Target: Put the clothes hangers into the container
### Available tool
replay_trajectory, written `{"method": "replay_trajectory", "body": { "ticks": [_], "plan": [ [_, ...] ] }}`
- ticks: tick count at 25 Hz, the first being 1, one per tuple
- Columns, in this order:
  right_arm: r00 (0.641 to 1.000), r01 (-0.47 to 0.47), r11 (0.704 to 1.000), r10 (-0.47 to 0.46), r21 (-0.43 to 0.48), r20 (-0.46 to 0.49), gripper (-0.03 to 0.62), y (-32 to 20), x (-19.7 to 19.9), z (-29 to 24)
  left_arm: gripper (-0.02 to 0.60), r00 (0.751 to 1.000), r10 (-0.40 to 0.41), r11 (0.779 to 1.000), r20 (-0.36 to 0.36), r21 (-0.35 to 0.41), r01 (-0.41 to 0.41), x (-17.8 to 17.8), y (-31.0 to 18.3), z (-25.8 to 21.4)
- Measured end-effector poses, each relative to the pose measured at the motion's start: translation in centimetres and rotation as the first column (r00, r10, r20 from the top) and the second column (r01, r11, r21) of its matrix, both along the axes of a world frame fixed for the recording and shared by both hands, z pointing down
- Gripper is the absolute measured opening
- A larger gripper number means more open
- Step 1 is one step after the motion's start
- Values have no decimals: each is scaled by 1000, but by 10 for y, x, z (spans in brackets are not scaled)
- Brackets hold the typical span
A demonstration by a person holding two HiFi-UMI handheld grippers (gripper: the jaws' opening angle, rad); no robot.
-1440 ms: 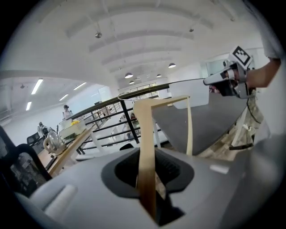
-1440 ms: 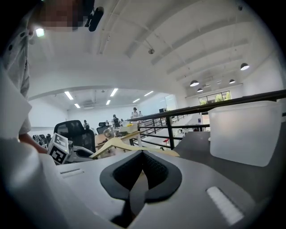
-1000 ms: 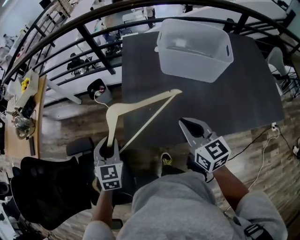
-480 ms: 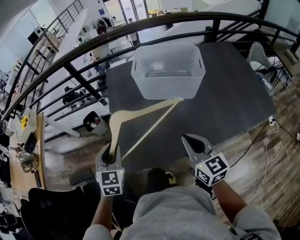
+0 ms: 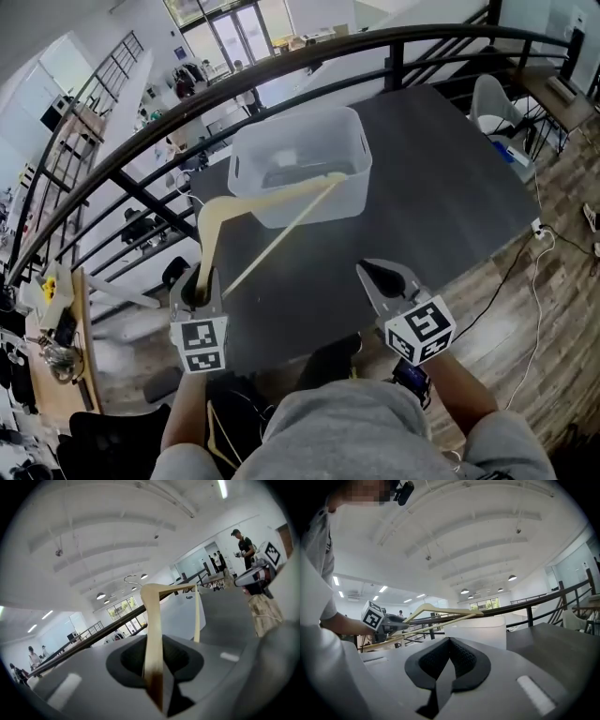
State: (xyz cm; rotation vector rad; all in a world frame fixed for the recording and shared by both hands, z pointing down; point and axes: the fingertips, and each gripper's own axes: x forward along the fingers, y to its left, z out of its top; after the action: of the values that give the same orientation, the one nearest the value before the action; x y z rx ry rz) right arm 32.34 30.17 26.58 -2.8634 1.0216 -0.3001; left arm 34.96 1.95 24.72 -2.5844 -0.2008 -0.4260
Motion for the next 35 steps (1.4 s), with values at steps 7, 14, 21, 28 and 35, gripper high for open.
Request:
{"method": "replay_trajectory", "body": {
  "ticks": [7, 14, 21, 28, 35],
  "plan": [
    [994, 103, 995, -103, -7, -36, -2, 2, 71, -26, 92, 1000, 7, 999, 5, 48, -8, 91, 19, -12],
    [994, 113, 992, -113, -60, 3, -2, 36, 138, -31, 92, 991, 56, 984, 124, 162, -76, 190, 44, -5],
    [993, 95, 994, -90, -62, 79, -2, 65, 172, -5, 92, 949, 100, 965, 299, 202, -166, 257, 64, 22],
    [984, 97, 993, -86, -63, 156, -2, 73, 172, 25, 94, 867, 72, 944, 494, 247, -219, 301, 89, 77],
    [984, 60, 996, -48, -68, 173, -2, 88, 171, 26, 98, 817, 23, 937, 576, 272, -217, 322, 105, 101]
  ]
}}
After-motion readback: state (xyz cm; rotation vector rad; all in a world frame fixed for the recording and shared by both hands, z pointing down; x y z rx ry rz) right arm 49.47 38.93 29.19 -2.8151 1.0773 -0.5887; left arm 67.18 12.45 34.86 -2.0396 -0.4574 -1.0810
